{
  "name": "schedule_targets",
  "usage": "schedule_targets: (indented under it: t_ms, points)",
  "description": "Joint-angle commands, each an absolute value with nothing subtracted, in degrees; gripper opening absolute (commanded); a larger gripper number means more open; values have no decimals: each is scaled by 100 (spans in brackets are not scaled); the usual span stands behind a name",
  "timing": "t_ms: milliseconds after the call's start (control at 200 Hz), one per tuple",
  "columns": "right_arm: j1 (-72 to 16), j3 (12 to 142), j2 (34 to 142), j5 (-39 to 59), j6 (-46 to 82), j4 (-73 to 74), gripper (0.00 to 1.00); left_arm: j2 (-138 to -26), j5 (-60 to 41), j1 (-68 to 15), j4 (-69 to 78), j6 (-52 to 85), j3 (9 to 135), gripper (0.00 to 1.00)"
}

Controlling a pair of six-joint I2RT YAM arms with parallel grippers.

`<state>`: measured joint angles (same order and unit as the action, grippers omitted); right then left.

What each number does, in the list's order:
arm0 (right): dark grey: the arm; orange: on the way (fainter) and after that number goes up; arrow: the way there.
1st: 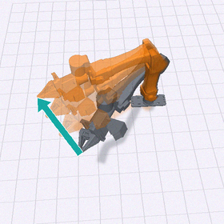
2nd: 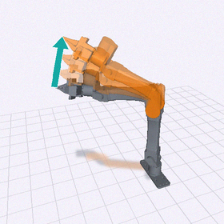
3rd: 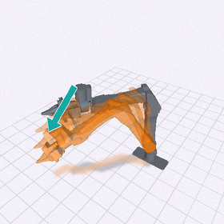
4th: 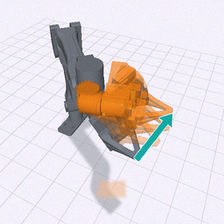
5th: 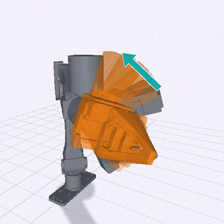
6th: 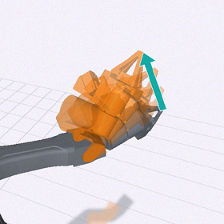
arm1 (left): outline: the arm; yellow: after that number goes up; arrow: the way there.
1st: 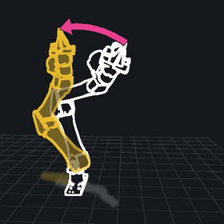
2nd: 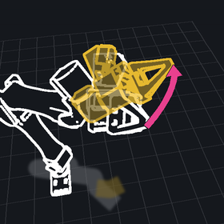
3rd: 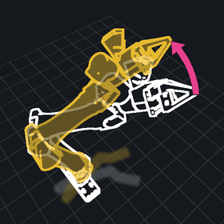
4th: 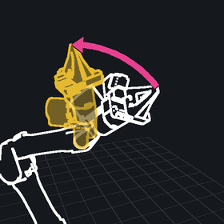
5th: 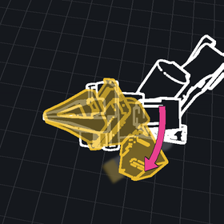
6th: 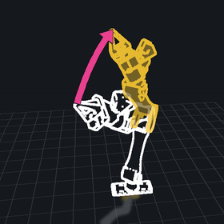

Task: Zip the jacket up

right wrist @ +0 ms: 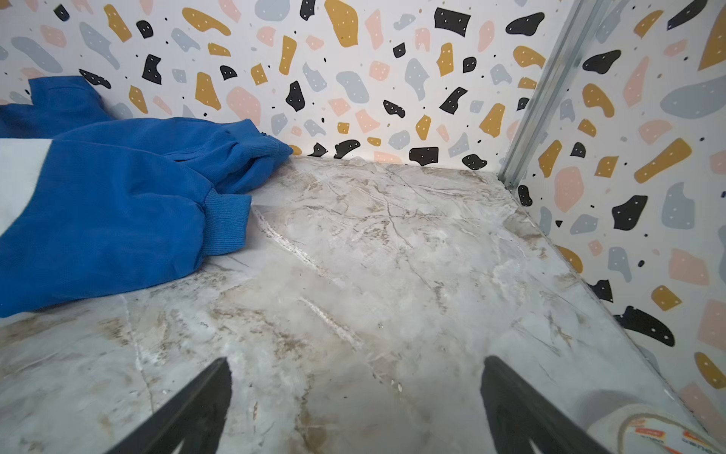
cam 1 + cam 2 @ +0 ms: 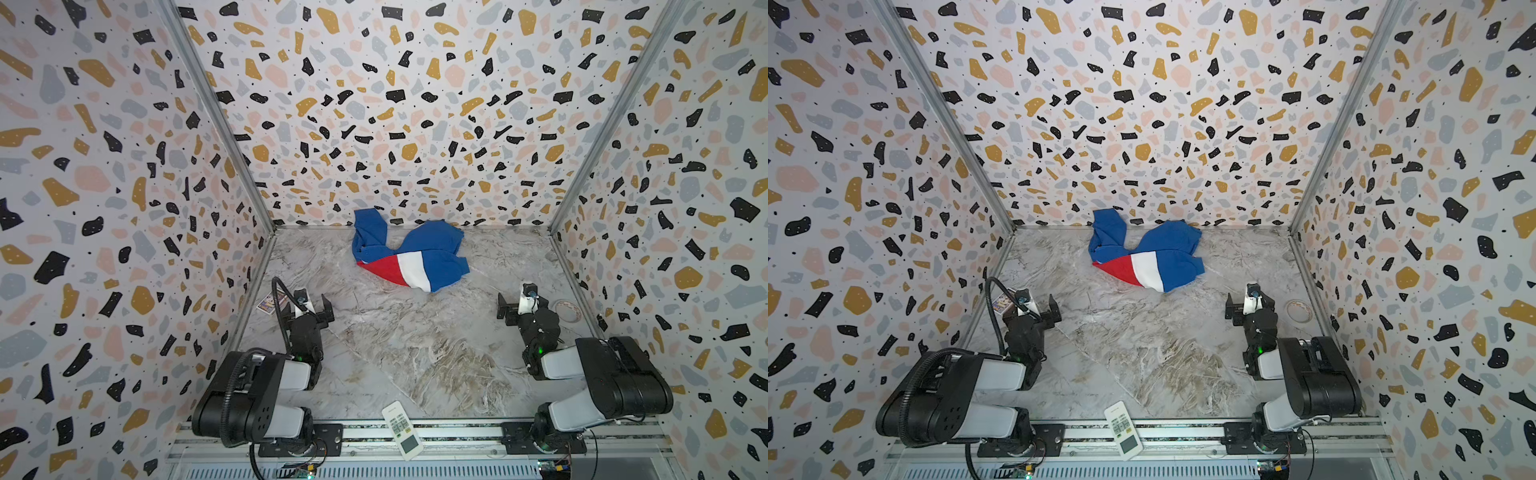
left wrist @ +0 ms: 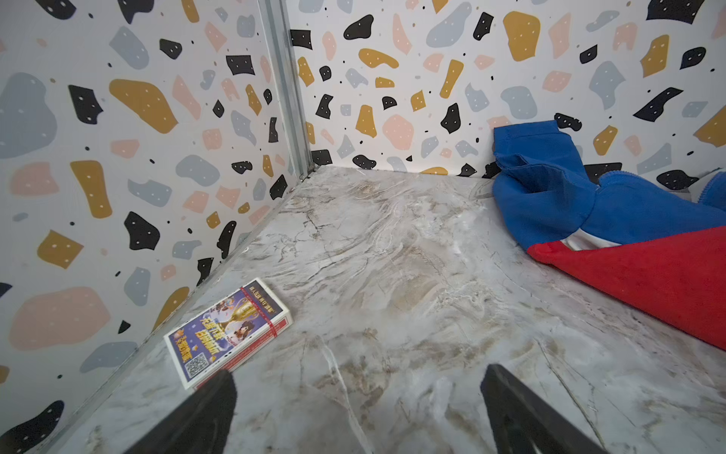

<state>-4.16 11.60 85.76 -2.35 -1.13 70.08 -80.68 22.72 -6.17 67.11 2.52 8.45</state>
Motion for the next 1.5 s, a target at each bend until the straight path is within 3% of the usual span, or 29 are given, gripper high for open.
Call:
schedule_targets:
  t_ms: [0,1086,1126,1192,1282,1397,1497]
  points:
    - [-438,1257,8528,-246,-86,6998,99,-7993,2232,-633,6884,200,940,99]
    - [-379,1227,8500,-118,-86,7022,100,-7841,1963,-547,6850,185,979,100]
    - [-508,1124,8419,-185,-219,7174,95,-7506,2204,-612,5952,259,1288,100]
    - [-888,942,7977,-738,-477,7233,96,-7035,2663,-620,4034,781,2208,100]
    - [-1315,1427,6907,-1439,-370,5546,99,-6727,2652,-606,2917,1539,3129,100]
    - [-1001,2480,6274,-645,835,3624,99,-6586,2423,-606,2055,1872,3922,100]
    - [-824,3347,6751,753,1127,3248,100,-6522,2202,-606,1341,2160,4382,100]
